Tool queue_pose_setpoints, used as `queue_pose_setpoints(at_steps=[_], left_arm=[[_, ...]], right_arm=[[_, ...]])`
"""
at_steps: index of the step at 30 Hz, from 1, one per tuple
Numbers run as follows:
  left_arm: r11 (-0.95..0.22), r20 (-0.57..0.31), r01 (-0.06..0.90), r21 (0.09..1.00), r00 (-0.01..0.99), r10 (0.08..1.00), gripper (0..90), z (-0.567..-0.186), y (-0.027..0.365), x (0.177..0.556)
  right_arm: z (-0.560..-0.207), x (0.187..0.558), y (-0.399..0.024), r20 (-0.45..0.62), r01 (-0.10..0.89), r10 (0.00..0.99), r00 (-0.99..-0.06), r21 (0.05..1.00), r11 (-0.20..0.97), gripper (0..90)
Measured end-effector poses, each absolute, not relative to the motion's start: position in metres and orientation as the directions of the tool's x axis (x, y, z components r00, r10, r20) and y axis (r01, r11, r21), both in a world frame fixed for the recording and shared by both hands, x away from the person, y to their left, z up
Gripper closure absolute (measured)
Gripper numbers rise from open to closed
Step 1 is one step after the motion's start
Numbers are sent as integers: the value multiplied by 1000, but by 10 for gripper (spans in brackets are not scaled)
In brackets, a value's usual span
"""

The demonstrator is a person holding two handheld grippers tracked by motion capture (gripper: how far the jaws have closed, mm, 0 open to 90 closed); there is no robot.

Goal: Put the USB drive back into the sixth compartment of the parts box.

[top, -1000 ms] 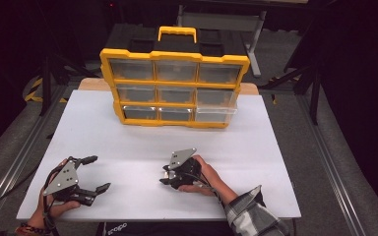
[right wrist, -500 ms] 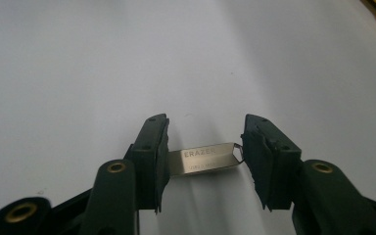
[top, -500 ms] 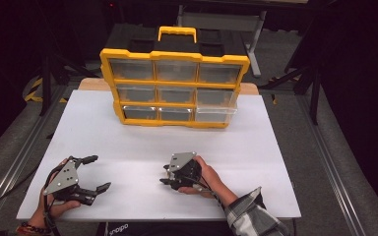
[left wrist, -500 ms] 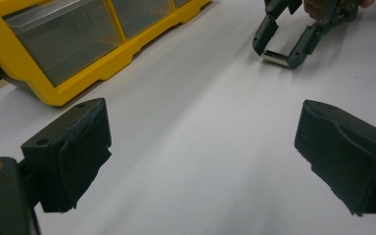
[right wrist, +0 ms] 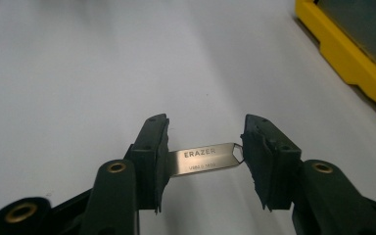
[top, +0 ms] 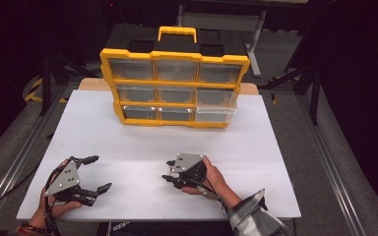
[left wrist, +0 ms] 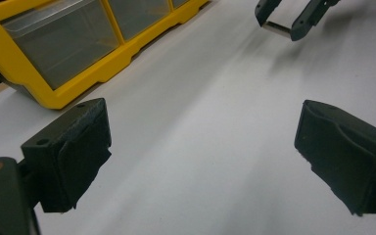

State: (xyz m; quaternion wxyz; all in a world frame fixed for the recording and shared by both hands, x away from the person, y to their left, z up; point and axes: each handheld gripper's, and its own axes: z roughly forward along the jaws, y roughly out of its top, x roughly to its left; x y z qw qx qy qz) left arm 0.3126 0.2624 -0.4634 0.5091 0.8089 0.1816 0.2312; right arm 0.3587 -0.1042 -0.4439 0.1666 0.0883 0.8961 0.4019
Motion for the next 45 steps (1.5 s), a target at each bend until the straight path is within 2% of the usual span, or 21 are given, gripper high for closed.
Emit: queue_pose_setpoints(at_steps=[26,45], left_arm=[[-418,188,57,907,832,521,76,-463,262,312],[-403,181,61,913,825,536,70,-463,265,312]], right_arm=[[-415,346,-127,-289,-12,356,-889,792,611,537],[-404,336,-131,-330,-47,355,-874,786,616,537]])
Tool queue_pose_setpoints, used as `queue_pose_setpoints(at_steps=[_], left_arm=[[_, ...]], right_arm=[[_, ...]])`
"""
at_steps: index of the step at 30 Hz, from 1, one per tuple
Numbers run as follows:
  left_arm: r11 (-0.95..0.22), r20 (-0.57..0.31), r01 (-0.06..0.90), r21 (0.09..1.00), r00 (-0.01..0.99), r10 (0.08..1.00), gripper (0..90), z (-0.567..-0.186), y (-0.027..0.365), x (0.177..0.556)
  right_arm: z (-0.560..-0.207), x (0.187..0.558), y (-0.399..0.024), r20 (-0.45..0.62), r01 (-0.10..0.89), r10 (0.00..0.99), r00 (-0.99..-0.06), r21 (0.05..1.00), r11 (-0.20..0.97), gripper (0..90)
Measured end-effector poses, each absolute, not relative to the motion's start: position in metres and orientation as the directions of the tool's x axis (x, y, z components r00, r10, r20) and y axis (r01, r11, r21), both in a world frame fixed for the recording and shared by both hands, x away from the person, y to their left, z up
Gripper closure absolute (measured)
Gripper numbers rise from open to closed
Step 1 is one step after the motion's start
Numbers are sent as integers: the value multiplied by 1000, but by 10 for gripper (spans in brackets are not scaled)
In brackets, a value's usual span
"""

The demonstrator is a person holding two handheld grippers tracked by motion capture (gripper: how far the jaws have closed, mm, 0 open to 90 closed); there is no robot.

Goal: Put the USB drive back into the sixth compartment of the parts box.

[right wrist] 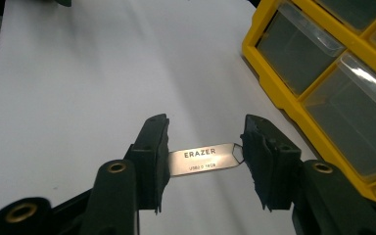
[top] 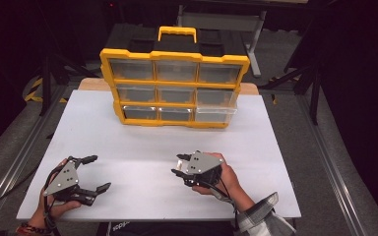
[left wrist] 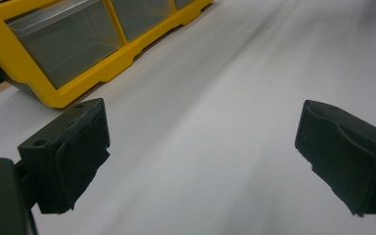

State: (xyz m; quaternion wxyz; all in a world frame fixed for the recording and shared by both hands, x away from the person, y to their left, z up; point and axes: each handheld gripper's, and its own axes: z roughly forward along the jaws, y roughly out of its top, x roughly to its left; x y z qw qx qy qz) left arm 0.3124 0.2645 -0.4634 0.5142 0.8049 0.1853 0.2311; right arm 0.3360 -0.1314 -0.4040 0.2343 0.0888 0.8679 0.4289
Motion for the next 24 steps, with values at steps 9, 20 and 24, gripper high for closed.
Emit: queue_pose_setpoints(at_steps=[9,20,24], left_arm=[[-402,182,60,914,824,536,69,-463,265,312],[-404,180,61,913,827,533,68,-463,265,312],[-403,177,65,913,827,534,66,-463,266,313]], right_arm=[[-397,336,-140,-355,-55,381,-853,788,613,537],[-388,332,-149,-366,-64,408,-837,804,591,537],[-386,331,-152,-374,-64,420,-827,805,590,538]])
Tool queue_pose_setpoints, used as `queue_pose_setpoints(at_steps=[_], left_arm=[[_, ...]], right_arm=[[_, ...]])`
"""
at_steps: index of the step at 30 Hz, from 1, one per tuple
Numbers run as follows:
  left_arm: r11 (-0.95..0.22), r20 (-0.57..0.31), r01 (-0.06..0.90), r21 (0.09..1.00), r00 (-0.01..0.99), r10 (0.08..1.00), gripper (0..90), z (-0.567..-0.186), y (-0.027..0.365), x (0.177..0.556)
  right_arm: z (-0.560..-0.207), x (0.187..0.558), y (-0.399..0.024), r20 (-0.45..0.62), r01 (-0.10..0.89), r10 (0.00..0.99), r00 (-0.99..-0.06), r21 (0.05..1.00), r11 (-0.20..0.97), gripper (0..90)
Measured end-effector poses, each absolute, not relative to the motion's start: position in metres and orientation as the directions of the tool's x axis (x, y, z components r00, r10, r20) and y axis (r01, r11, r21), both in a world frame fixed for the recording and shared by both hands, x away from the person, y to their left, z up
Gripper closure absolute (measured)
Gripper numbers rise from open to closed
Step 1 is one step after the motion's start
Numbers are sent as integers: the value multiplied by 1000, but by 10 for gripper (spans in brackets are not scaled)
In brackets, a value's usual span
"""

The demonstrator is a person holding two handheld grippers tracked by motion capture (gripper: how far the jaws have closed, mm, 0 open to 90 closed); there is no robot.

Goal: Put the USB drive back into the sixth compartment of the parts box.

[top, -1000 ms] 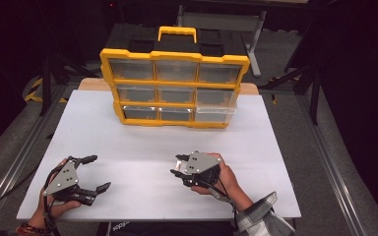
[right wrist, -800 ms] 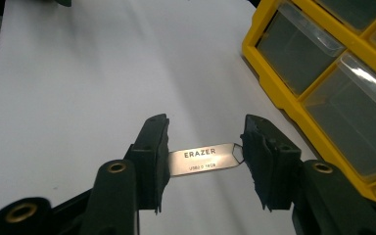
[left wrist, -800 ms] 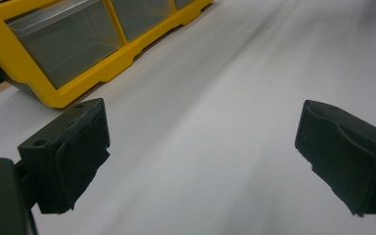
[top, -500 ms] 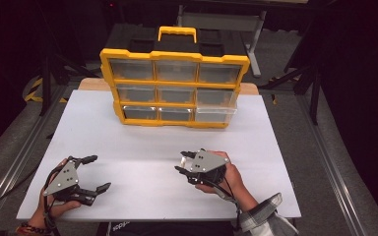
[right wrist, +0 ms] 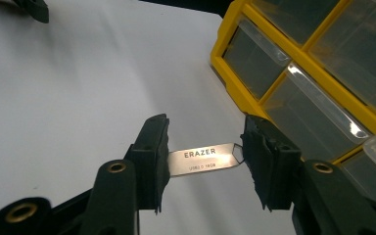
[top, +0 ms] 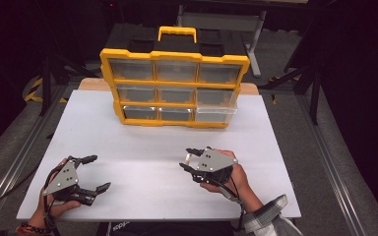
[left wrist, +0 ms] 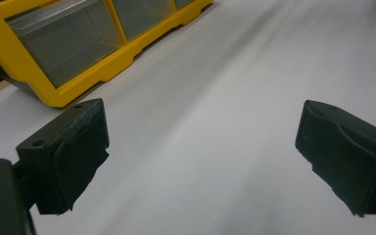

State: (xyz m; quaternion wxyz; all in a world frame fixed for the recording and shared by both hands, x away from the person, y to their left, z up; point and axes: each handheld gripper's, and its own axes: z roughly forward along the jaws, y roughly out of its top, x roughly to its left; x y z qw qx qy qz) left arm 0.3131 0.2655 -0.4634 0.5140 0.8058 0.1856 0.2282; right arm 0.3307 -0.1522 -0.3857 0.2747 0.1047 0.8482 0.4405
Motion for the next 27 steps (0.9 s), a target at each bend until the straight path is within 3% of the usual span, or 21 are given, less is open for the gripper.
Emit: queue_pose_setpoints(at_steps=[27], left_arm=[[-395,172,68,916,823,541,65,-463,266,314]], right_arm=[[-376,330,-175,-372,-40,494,-786,828,560,537]])
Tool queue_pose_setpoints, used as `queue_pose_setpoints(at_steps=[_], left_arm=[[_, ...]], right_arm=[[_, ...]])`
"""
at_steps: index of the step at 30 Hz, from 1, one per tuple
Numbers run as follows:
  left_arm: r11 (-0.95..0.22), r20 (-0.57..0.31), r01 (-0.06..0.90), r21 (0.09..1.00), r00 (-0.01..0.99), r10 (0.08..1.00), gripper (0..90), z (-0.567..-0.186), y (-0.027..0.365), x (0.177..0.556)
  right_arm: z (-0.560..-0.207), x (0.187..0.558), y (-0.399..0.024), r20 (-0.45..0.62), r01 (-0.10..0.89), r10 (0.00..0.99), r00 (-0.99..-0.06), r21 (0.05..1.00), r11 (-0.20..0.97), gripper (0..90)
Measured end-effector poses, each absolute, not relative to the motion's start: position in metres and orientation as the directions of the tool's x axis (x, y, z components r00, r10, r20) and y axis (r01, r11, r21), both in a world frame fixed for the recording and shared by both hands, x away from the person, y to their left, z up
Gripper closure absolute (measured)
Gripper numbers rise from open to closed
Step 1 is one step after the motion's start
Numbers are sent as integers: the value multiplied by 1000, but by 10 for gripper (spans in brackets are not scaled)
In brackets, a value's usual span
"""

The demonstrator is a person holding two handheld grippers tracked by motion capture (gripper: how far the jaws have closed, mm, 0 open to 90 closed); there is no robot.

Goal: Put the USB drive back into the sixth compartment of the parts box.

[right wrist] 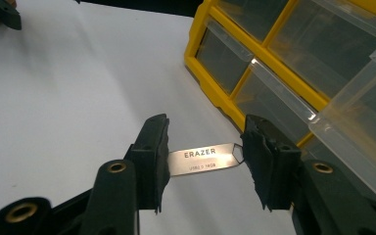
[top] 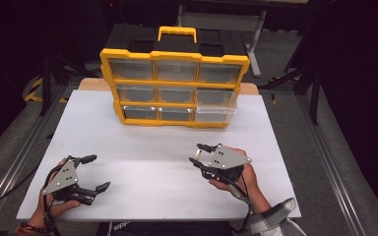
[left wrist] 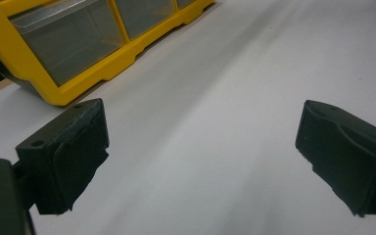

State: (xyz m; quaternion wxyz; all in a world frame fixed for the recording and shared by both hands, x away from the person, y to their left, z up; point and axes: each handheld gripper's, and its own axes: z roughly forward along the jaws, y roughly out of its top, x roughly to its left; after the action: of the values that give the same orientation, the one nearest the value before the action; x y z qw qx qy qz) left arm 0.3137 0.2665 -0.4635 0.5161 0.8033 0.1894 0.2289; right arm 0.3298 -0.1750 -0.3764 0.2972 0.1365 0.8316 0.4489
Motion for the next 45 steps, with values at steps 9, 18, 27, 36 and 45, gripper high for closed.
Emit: queue_pose_setpoints(at_steps=[9,18,27,36,45], left_arm=[[-395,167,73,916,825,539,65,-464,266,315],[-392,165,69,918,829,534,66,-464,265,314],[-397,169,68,916,829,532,65,-463,265,314],[-390,168,67,918,826,537,66,-464,265,314],[-388,164,71,919,825,540,67,-463,267,314]], right_arm=[[-363,338,-189,-411,-55,548,-729,833,551,537],[-341,346,-208,-440,-72,612,-657,845,530,537],[-311,365,-228,-464,-71,669,-580,847,526,537],[-283,390,-233,-485,-56,690,-538,837,545,537],[-272,419,-225,-495,-6,693,-524,816,578,537]])
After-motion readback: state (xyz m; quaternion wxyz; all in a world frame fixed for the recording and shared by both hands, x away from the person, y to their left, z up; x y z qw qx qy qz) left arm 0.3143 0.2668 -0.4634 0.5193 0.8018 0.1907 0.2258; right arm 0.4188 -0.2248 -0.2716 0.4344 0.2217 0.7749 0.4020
